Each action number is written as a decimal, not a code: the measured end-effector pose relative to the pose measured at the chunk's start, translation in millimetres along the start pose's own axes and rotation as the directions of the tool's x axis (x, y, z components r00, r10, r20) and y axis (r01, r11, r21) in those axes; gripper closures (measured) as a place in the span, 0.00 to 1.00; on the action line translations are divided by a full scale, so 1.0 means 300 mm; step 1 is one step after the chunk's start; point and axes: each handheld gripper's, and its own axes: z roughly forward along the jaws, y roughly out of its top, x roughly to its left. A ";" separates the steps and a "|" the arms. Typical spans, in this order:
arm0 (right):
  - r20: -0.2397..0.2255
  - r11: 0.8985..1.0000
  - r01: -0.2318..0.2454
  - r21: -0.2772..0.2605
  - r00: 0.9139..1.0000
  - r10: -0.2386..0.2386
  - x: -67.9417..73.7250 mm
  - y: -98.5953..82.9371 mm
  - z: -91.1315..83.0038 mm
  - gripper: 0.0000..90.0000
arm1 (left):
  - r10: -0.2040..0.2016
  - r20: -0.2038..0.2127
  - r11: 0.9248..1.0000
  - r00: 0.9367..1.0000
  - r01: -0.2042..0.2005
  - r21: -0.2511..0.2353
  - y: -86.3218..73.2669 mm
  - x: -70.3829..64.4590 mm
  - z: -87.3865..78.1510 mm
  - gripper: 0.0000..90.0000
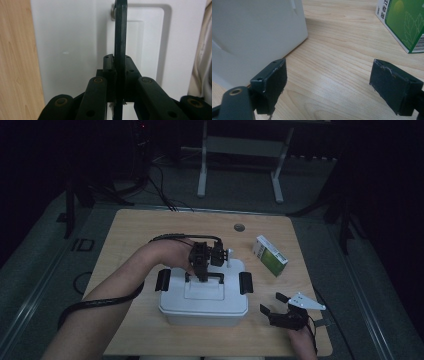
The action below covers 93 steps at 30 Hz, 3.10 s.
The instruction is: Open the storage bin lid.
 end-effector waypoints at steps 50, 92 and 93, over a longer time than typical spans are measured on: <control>0.013 1.000 0.006 0.009 1.000 -0.006 0.008 0.000 0.002 0.16 | -0.204 -0.074 0.977 0.976 0.197 -0.084 -0.356 0.013 -0.165 0.93; 0.024 1.000 0.003 0.017 1.000 -0.003 0.009 0.001 0.006 0.16 | -0.538 -0.099 0.839 0.837 0.521 -0.158 -0.921 -0.061 -0.103 0.93; 0.026 1.000 0.003 0.020 1.000 -0.004 0.010 0.002 0.006 0.16 | -0.545 -0.094 0.835 0.833 0.529 -0.151 -0.942 -0.062 -0.071 0.93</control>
